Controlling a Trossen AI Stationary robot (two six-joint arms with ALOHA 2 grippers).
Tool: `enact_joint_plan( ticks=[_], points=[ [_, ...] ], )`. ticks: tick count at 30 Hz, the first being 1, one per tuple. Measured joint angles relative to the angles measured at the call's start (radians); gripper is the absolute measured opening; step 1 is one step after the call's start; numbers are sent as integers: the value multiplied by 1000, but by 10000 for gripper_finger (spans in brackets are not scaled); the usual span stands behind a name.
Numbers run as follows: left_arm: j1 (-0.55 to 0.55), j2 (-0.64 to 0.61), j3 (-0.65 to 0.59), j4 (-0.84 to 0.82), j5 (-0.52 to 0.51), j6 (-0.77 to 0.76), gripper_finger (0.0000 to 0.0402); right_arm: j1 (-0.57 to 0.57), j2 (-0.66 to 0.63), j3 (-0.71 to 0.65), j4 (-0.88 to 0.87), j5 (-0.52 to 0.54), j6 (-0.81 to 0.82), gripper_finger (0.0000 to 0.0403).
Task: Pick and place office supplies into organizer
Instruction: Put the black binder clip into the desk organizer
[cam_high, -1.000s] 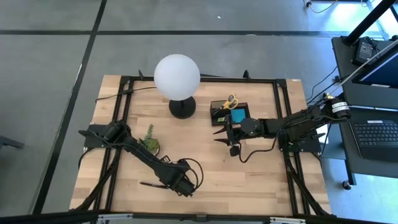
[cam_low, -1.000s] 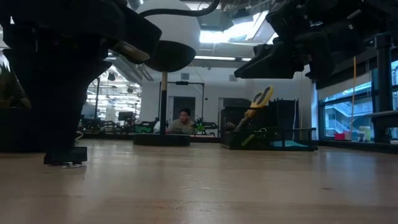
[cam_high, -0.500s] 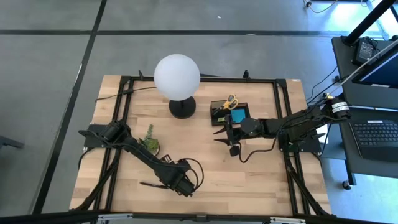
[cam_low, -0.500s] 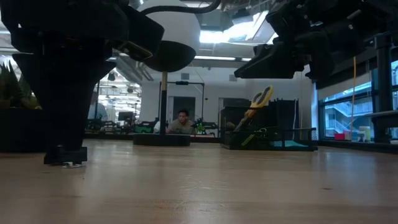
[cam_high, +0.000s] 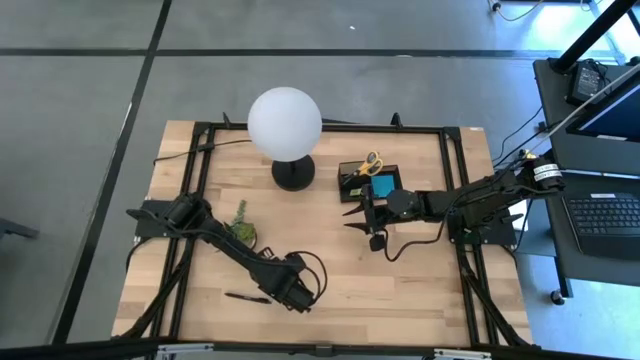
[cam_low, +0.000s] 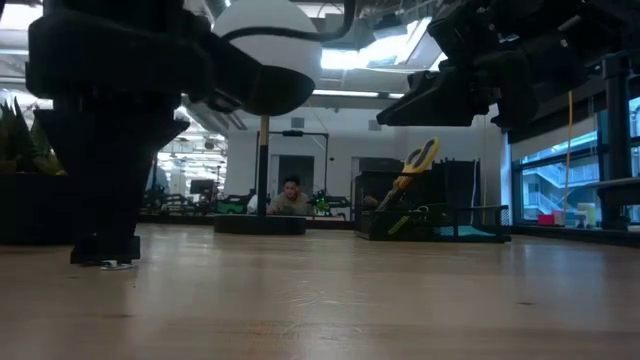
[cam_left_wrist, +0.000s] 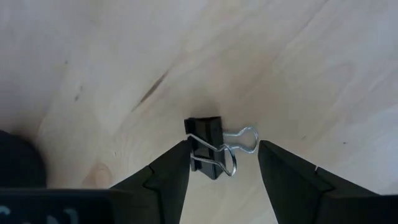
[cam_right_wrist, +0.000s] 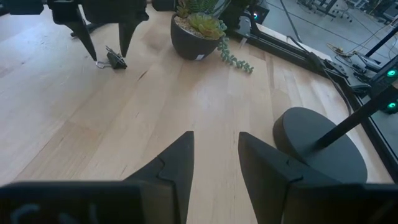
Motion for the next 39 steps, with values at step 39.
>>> enact_joint_plan(
  ticks=[39],
  points=[
    [11, 0, -12, 3, 31, 19, 47, 0, 0, 0, 0, 0, -2, 129]
  ],
)
